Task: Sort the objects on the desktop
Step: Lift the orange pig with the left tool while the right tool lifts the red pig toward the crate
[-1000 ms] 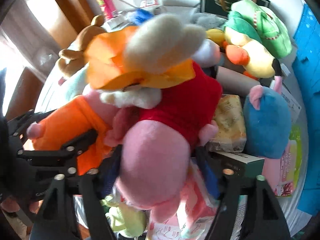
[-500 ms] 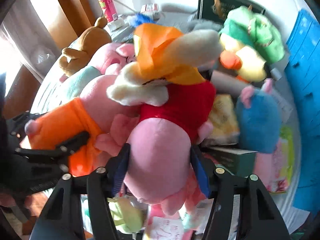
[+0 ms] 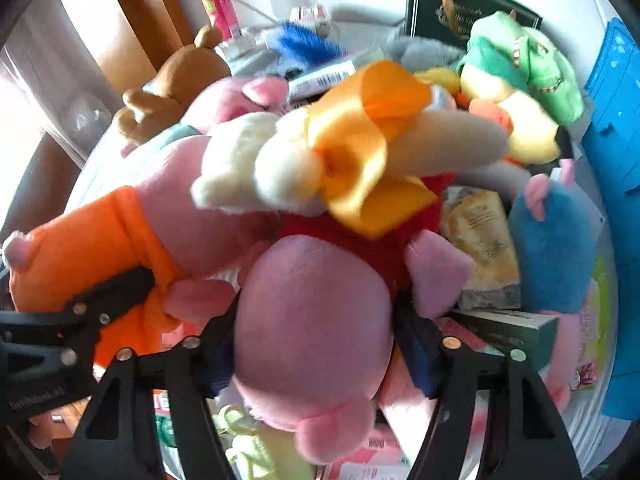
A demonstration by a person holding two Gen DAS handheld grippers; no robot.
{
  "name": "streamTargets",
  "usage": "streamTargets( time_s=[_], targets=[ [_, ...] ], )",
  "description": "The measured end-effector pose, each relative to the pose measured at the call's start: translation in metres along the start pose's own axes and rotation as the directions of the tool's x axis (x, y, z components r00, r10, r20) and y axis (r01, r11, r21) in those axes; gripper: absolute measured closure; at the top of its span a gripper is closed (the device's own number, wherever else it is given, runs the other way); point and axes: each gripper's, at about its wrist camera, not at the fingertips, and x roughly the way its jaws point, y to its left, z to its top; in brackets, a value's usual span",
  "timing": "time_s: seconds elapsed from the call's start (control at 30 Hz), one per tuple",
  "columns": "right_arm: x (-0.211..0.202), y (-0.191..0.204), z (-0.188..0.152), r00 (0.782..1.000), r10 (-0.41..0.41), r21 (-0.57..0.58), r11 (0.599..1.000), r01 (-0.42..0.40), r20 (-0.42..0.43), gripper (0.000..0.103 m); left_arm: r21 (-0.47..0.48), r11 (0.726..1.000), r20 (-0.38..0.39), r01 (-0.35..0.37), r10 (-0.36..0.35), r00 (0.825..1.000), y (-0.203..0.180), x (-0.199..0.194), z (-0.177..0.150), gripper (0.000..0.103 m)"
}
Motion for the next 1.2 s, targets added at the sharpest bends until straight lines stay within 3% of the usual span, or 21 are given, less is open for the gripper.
streamTargets(
  time_s=[0.1,0.23,0.5,0.87,1.2],
  targets=[
    [-0.034,-0.011,0.006,0.997,-0.01,0.019,1.0,0.008,0.078,0.045,0.02,0.999,0.078,-0.033,0.031,0.996,-0.004,-0.021,0.01,0.029],
    [-0.065,-0.025,0.014,0.993,-0.003,0.056,0.998,-0.004,0.121,0.048,0.014,0.999,0.125,-0.041,0.039,0.991,-0.003,-0.041,0.019,0.029],
    [-0.143,-0.034,0.013,0.954,-0.108,0.046,0.994,0.099,0.279,0.048,0.038,0.999,0.216,-0.02,0.011,0.976,-0.018,-0.077,0.029,0.029],
    [-0.201,-0.034,0.013,0.905,-0.219,0.05,0.975,0.216,0.365,0.048,0.084,0.996,0.281,0.005,-0.028,0.959,-0.05,-0.106,0.041,0.029],
    [-0.245,-0.04,0.007,0.865,-0.258,0.062,0.965,0.256,0.43,0.048,0.1,0.995,0.328,-0.007,-0.026,0.944,-0.08,-0.132,0.046,0.029]
  ],
)
